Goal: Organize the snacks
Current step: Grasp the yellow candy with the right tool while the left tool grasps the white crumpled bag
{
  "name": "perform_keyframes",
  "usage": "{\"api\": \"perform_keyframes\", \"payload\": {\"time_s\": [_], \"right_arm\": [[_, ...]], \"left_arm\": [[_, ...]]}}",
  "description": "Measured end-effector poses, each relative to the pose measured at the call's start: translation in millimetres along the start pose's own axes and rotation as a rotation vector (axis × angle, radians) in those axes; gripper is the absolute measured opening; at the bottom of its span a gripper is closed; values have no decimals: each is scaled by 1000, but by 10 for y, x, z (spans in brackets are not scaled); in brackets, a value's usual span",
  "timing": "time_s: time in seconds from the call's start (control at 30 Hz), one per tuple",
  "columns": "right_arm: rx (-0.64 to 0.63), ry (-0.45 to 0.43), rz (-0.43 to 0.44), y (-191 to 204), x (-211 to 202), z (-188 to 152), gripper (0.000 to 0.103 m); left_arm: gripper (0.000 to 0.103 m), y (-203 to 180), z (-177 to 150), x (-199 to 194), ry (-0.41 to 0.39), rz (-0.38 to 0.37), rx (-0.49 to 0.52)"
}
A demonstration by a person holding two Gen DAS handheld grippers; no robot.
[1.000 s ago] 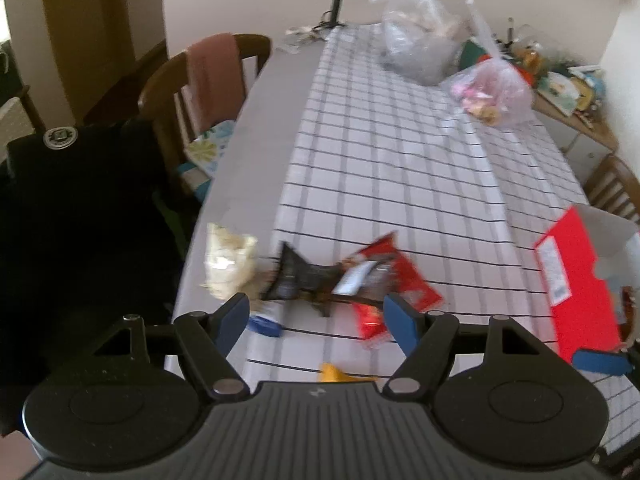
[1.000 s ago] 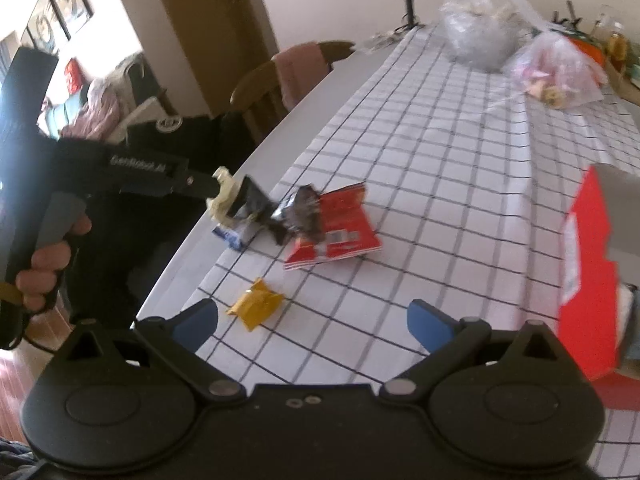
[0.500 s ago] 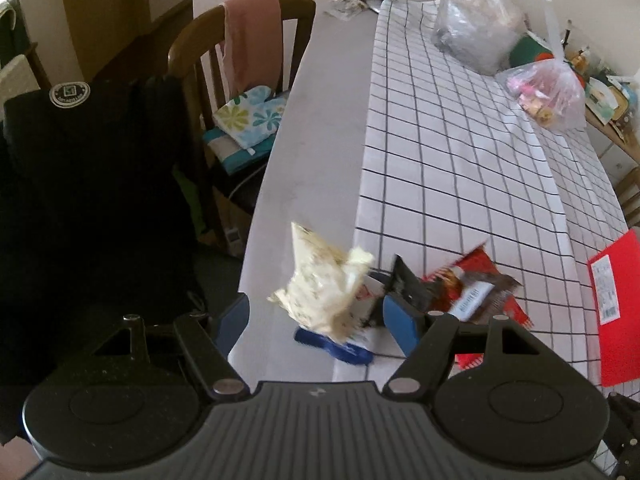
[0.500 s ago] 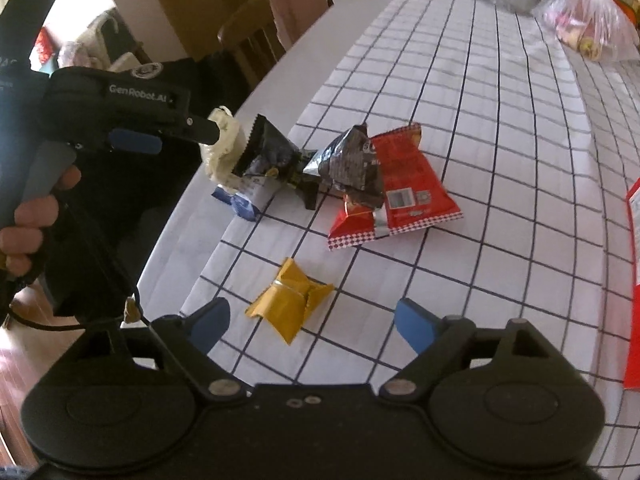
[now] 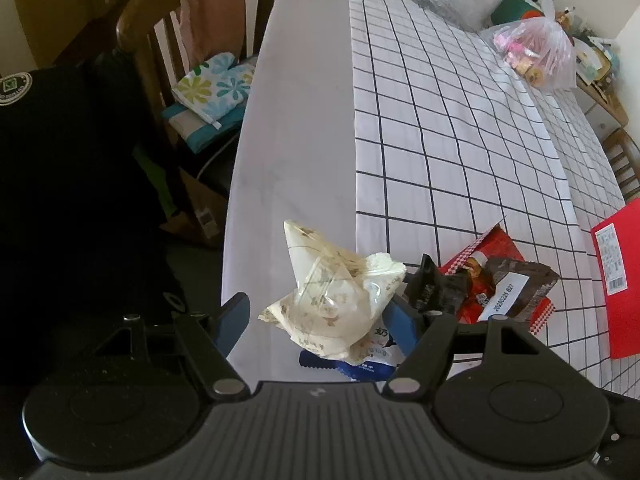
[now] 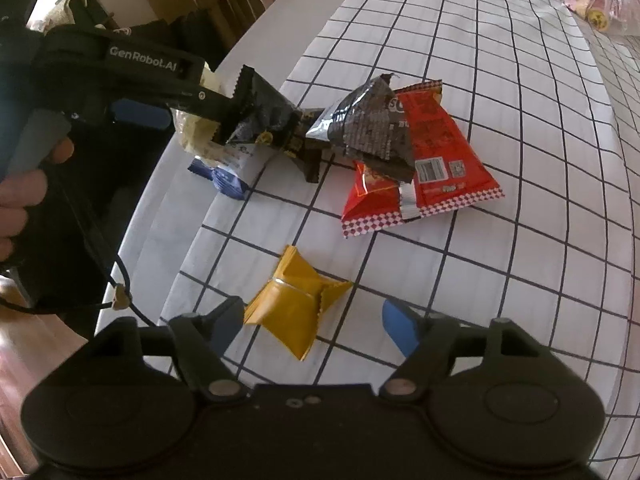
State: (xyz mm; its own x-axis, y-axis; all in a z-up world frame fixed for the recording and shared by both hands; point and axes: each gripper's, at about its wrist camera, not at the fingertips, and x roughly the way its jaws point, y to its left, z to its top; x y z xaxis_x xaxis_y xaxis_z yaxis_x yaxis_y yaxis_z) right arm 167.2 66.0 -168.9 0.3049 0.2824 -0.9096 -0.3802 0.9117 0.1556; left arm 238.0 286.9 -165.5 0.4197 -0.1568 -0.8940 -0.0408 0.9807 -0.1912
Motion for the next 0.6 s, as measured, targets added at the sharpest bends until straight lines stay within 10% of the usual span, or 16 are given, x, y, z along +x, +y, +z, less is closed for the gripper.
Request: {"api": "perform_keyframes", "payload": {"time_s": [0.6], "right_arm": [[-56,8,-6,112,49,-34,34]], "left_arm": [[45,77,3,76,27,-34,-52]]}}
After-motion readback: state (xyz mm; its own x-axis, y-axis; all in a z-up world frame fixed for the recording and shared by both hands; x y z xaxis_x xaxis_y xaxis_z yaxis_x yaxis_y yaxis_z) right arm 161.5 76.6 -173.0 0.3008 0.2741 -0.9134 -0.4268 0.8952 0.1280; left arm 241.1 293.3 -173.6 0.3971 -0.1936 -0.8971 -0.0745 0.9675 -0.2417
